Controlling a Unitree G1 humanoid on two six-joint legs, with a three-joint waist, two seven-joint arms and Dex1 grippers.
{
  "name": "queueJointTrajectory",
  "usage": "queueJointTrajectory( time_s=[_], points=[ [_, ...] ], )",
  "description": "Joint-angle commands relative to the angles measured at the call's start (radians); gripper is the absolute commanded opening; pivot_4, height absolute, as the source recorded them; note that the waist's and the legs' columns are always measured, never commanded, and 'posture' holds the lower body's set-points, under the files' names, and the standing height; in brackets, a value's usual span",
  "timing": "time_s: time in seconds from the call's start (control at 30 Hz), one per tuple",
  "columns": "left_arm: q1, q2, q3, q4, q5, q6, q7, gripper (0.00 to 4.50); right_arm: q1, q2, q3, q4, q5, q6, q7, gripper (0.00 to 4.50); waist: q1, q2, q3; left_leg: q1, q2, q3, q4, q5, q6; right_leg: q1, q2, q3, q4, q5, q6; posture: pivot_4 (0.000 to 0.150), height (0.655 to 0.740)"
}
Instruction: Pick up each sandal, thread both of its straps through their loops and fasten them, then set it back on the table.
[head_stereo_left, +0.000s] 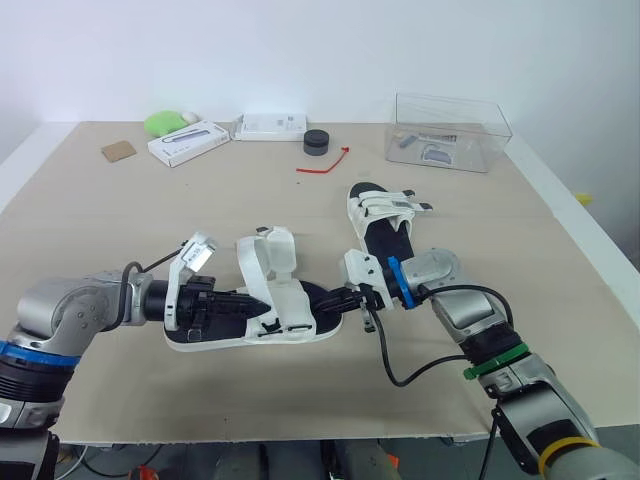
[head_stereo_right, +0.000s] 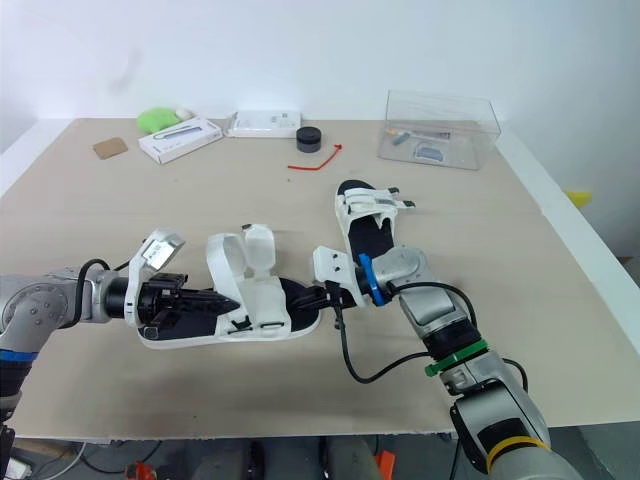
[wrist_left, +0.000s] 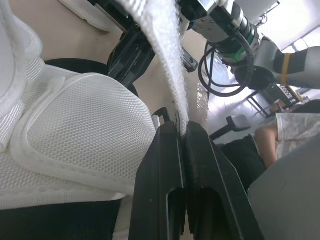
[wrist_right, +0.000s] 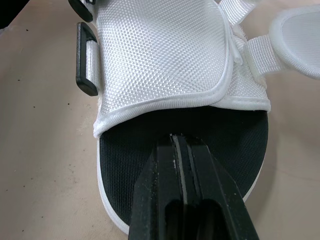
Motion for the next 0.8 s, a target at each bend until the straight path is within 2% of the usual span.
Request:
queueJointTrajectory(
  time_s=[0.03, 0.33, 0.8],
  points=[
    [-0.026, 0.015, -0.008, 0.011, 0.031, 0.008, -0.041, 0.06, 0.008, -0.022, -0.009, -0.016, -0.016, 0.011, -0.012, 0.00, 0.000, 0.000, 0.000, 0.000, 0.000, 0.000, 0.000, 0.000, 0.000, 0.000, 0.000, 0.000, 0.000, 0.000, 0.000, 0.150, 0.7400],
    [-0.055, 0.002, -0.002, 0.019, 0.057, 0.021, -0.069, 0.06, 0.000, -0.016, -0.006, -0.008, -0.019, 0.010, -0.015, 0.00, 0.000, 0.000, 0.000, 0.000, 0.000, -0.001, 0.000, 0.000, 0.000, 0.000, 0.000, 0.000, 0.000, 0.000, 0.000, 0.150, 0.7400],
    [-0.052, -0.007, 0.043, -0.011, 0.021, 0.069, -0.066, 0.06, 0.002, -0.015, -0.001, 0.003, -0.024, -0.005, -0.012, 0.00, 0.000, 0.000, 0.000, -0.001, 0.000, -0.002, 0.000, 0.000, 0.000, 0.000, 0.000, 0.000, 0.000, 0.000, 0.000, 0.150, 0.7400]
  ],
)
